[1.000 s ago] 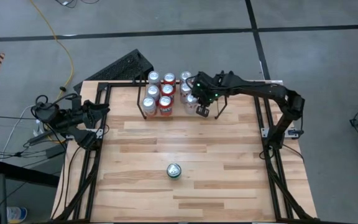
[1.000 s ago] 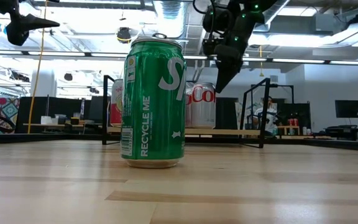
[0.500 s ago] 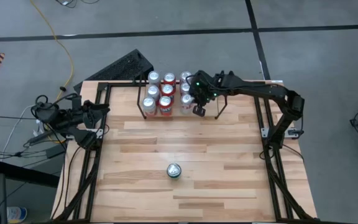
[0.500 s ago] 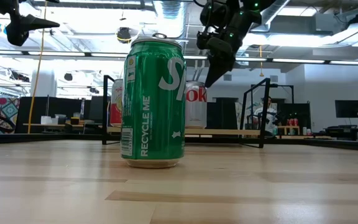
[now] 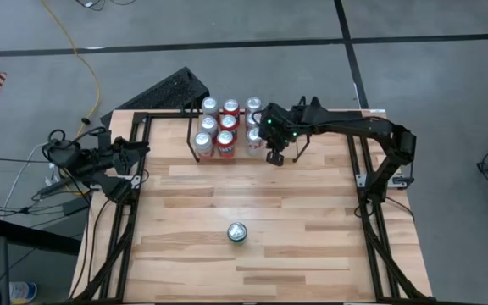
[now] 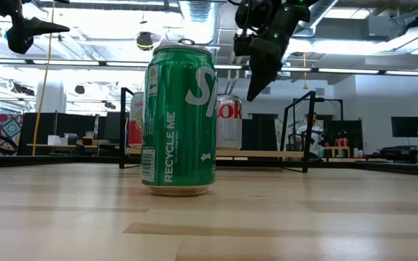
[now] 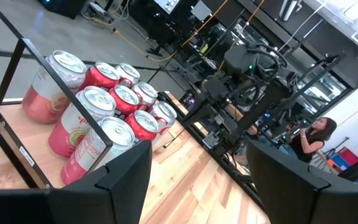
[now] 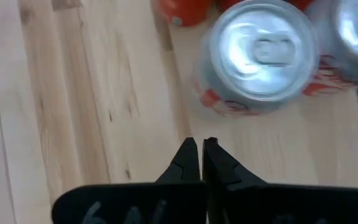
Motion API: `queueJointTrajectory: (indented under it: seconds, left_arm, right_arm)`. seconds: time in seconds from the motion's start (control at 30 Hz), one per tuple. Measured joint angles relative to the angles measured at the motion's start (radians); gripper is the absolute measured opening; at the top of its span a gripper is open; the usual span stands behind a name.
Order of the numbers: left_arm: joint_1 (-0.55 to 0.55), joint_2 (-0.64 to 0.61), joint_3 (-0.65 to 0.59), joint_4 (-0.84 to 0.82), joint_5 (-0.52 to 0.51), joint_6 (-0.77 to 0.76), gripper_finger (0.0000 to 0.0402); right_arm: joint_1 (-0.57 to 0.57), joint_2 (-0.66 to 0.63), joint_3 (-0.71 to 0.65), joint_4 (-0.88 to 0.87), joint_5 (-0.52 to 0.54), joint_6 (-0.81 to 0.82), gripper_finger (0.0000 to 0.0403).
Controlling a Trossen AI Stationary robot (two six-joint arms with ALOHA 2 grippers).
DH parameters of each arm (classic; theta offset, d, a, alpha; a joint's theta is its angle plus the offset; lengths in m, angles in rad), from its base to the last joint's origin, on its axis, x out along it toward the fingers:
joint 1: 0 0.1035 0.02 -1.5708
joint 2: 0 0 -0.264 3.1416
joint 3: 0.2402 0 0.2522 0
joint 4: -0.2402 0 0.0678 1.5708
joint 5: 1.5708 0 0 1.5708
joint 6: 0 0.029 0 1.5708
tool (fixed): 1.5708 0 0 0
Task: Place canned beverage on shelf
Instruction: Put the silver soda can on the shelf aligned with the other silver soda cans, then put the green soda can on the shelf
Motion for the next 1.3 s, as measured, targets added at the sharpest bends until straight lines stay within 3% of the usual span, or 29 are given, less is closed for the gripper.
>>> queueJointTrajectory:
  seconds: [0.9, 1.3]
  left_arm:
    - [0.0, 0.0, 0.0, -0.027, -0.01, -0.009, 0.0247]
    - [0.0, 0.0, 0.0, -0.027, -0.013, -0.01, 0.0247]
  right_arm:
    - [0.007, 0.059, 0.0, 0.156, 0.021, -0.042, 0.0008]
    - [0.041, 0.005, -0.001, 0.111, -0.012, -0.049, 0.0008]
